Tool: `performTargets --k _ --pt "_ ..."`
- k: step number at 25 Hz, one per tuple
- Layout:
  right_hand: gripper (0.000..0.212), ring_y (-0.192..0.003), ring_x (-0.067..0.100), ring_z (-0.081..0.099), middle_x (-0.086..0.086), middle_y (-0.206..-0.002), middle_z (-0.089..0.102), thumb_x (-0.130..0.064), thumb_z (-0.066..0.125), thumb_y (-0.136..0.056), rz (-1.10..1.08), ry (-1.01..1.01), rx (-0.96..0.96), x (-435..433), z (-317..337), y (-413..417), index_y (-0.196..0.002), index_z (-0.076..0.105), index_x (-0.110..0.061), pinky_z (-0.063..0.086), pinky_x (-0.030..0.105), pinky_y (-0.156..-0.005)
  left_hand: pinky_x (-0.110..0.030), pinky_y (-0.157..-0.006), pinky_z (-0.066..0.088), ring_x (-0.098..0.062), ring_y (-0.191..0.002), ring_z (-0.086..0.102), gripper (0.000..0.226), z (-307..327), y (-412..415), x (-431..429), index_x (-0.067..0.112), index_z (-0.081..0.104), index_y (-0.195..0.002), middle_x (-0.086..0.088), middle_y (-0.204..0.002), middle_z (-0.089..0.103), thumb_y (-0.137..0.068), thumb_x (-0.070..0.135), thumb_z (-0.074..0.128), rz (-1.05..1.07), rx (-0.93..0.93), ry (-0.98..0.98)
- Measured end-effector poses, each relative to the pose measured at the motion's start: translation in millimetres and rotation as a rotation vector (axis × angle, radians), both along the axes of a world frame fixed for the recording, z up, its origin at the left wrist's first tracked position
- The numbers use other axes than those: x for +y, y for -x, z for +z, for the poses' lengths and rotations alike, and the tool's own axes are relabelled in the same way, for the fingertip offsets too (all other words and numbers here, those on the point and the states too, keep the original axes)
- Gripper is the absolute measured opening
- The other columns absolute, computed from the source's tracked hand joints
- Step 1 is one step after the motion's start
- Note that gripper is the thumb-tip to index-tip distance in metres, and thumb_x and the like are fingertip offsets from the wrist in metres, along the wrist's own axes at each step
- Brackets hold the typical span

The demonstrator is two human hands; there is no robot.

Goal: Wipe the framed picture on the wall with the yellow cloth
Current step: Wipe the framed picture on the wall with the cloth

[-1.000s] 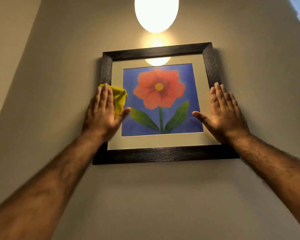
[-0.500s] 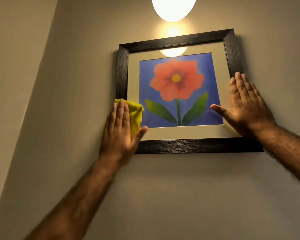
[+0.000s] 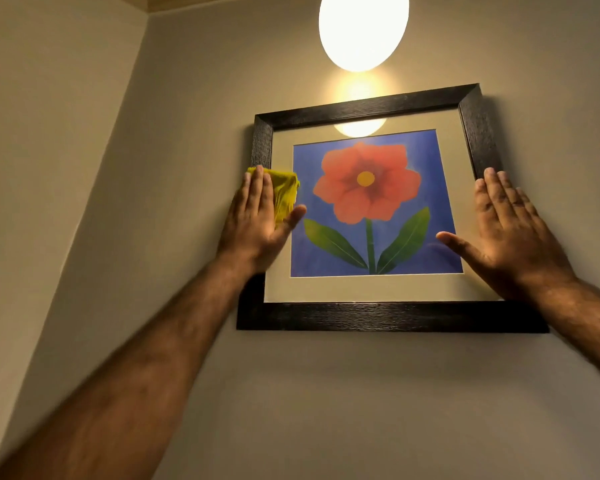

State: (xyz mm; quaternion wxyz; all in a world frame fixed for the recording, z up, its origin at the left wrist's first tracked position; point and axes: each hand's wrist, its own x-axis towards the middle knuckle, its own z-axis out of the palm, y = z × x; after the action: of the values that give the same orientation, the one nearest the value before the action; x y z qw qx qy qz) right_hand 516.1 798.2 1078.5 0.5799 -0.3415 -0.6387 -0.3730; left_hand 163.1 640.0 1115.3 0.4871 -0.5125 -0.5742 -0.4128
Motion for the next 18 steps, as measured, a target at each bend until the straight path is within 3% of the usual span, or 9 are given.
performTargets --k 4,8,11,13,18 --pt "0.116 -0.162 0.024 0.001 0.011 -0.174 -0.002 -0.089 0.009 -0.084 0.0 -0.015 -0.002 1.3 0.5 0.2 -0.164 0.005 -0.005 0.007 0.042 -0.131 -0.04 -0.131 -0.004 -0.017 -0.16 -0.012 0.097 83.1 0.4 -1.4 0.011 -0.004 -0.163 -0.003 -0.174 -0.012 -0.093 0.077 0.012 -0.051 -0.039 0.025" --pt "0.115 -0.162 0.025 0.003 0.013 -0.174 0.0 -0.088 0.011 -0.085 0.001 -0.034 0.006 3.5 1.7 -0.6 -0.164 0.007 -0.004 0.007 0.043 -0.131 -0.041 -0.131 -0.004 -0.016 -0.16 -0.012 0.104 85.5 3.4 -6.4 0.012 -0.005 -0.163 -0.002 -0.174 -0.012 -0.087 0.083 0.005 -0.083 -0.013 0.027" --pt "0.115 -0.162 0.027 0.005 0.015 -0.174 0.003 -0.088 0.014 -0.086 -0.003 -0.047 0.002 4.7 1.0 0.3 -0.163 0.009 -0.002 0.007 0.043 -0.13 -0.037 -0.131 -0.003 -0.018 -0.16 -0.01 0.118 34.9 3.1 -12.5 0.01 -0.003 -0.163 -0.004 -0.174 -0.009 -0.075 0.089 -0.006 -0.099 0.014 0.037" --pt "0.115 -0.162 0.028 0.006 0.016 -0.174 0.004 -0.087 0.015 -0.086 -0.006 -0.05 0.005 5.1 1.6 0.2 -0.163 0.01 -0.002 0.007 0.042 -0.13 -0.038 -0.132 0.0 -0.02 -0.161 -0.007 0.117 -18.5 5.6 -11.7 0.007 0.0 -0.163 -0.007 -0.174 -0.007 -0.078 0.087 -0.009 -0.074 0.048 0.034" --pt "0.113 -0.162 0.028 0.006 0.015 -0.174 0.004 -0.087 0.017 -0.087 -0.014 -0.041 0.014 6.8 2.4 0.8 -0.163 0.009 -0.003 0.006 0.042 -0.13 -0.041 -0.13 0.01 -0.024 -0.161 -0.002 0.098 -169.9 8.2 -9.0 0.006 0.004 -0.162 -0.009 -0.173 -0.003 -0.095 0.077 0.009 -0.018 0.089 0.01"
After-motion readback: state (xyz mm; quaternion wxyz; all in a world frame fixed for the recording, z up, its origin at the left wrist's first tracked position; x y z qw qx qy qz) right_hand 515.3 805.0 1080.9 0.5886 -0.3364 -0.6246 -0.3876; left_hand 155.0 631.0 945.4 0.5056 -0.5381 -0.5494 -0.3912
